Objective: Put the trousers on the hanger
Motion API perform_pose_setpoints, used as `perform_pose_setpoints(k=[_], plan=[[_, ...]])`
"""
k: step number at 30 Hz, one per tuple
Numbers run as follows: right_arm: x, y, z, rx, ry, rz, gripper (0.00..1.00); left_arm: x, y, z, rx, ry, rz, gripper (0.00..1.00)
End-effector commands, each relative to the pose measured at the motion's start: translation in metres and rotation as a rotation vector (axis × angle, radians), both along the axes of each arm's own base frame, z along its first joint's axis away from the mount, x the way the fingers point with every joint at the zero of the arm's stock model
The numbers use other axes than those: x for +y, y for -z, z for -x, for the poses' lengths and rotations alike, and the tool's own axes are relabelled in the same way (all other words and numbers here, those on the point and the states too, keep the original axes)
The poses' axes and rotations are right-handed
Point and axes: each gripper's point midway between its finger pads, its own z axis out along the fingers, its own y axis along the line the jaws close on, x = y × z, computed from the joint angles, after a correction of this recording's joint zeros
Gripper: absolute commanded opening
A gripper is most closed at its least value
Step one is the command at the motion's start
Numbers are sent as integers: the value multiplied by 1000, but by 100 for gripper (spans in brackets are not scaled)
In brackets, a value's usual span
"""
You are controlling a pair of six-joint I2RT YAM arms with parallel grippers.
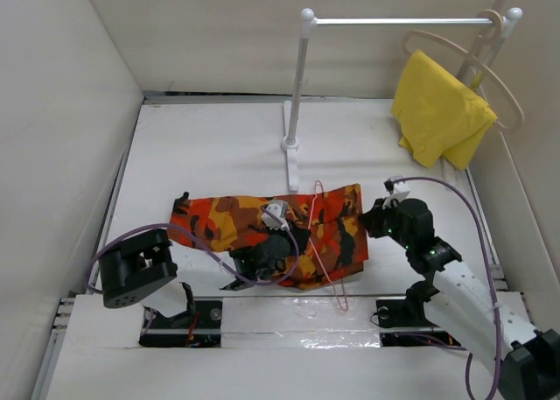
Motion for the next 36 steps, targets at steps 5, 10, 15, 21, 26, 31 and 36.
perform_pose_setpoints(k=[5, 10, 15, 21, 26, 31, 36], plan=[[-56, -43, -21, -133, 175, 52, 0, 77, 32, 0, -19, -127, -271, 0], [-85, -52, -36, -160, 270, 58, 0, 103, 23, -8, -38, -163, -291, 0], [-115, -49, -55, -160, 347, 14, 0, 115, 12, -10, -43, -145, -314, 0], [-100, -38, -67, -147, 257, -62, 0, 105, -24, -13, -111, -92, -290, 0], [-95, -20, -64, -112, 234, -79, 0, 82, -43, -15, -129, -51, -223, 0], [-101, -18, -57, -109, 265, -52, 0, 62, -62, -20, -151, -34, -146, 0], [-99, -19, -54, -116, 254, -54, 19, 46, -89, -17, -182, -16, -57, 0]])
